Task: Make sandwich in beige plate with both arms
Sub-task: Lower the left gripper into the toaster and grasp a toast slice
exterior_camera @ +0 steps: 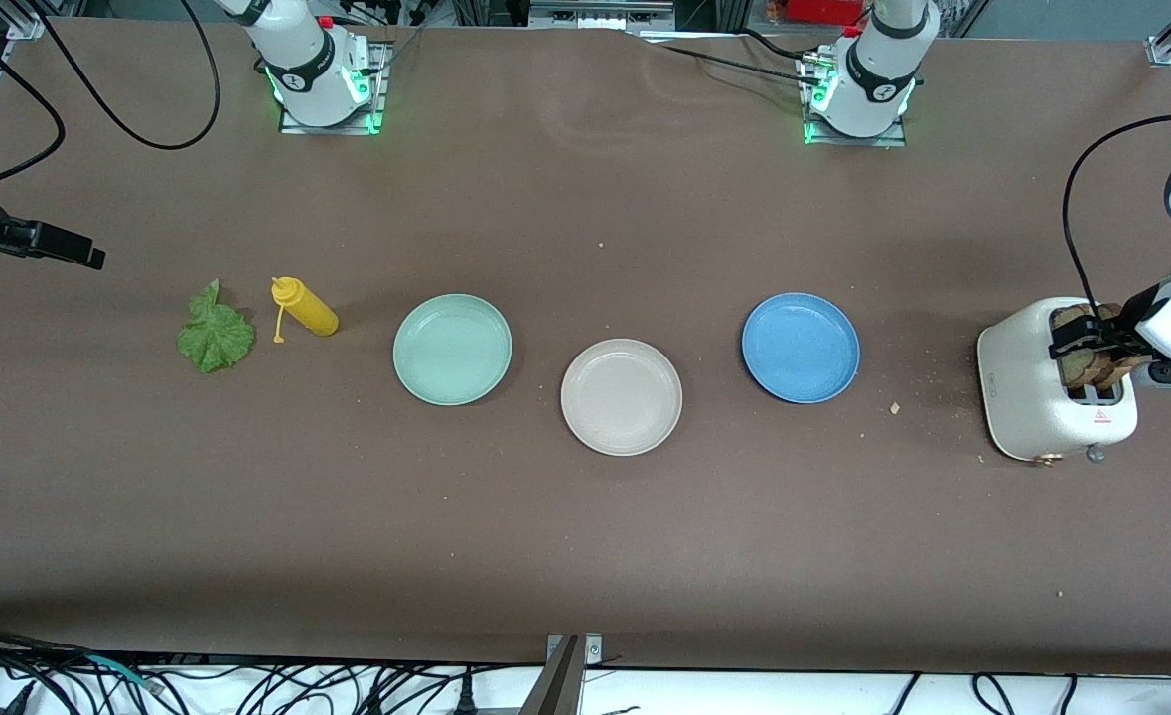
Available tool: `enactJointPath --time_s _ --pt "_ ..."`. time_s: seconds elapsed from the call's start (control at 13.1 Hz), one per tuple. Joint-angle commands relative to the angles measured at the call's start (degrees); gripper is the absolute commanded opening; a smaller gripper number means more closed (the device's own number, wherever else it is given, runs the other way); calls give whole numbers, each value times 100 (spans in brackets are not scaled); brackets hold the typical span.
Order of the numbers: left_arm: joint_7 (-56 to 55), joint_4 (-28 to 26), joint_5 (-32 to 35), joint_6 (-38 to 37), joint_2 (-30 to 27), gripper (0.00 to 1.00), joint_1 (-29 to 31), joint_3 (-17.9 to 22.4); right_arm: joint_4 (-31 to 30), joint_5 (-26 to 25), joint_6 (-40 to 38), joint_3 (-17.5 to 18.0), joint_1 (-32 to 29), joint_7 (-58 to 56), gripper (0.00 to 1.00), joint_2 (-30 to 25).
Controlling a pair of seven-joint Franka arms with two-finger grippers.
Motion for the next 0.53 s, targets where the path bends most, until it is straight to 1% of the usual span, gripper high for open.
enactJointPath --time_s 0.0,0.23,0.3,0.38,0.46 --pt "192 -182 -150 110 -53 50 25 33 -21 89 -25 -9 8 -25 100 -41" --pt "585 -182 -150 66 -79 31 34 147 -30 98 -60 -17 8 -25 100 -41" --pt "796 -164 -115 40 -105 19 34 148 -30 98 -60 -17 8 -25 100 -41" --pt "911 -138 -71 -39 -166 1 25 148 -30 98 -60 -17 8 -25 100 -41" --pt "1043 -121 -71 -152 -254 0 16 157 -30 98 -60 -17 8 -25 100 -41"
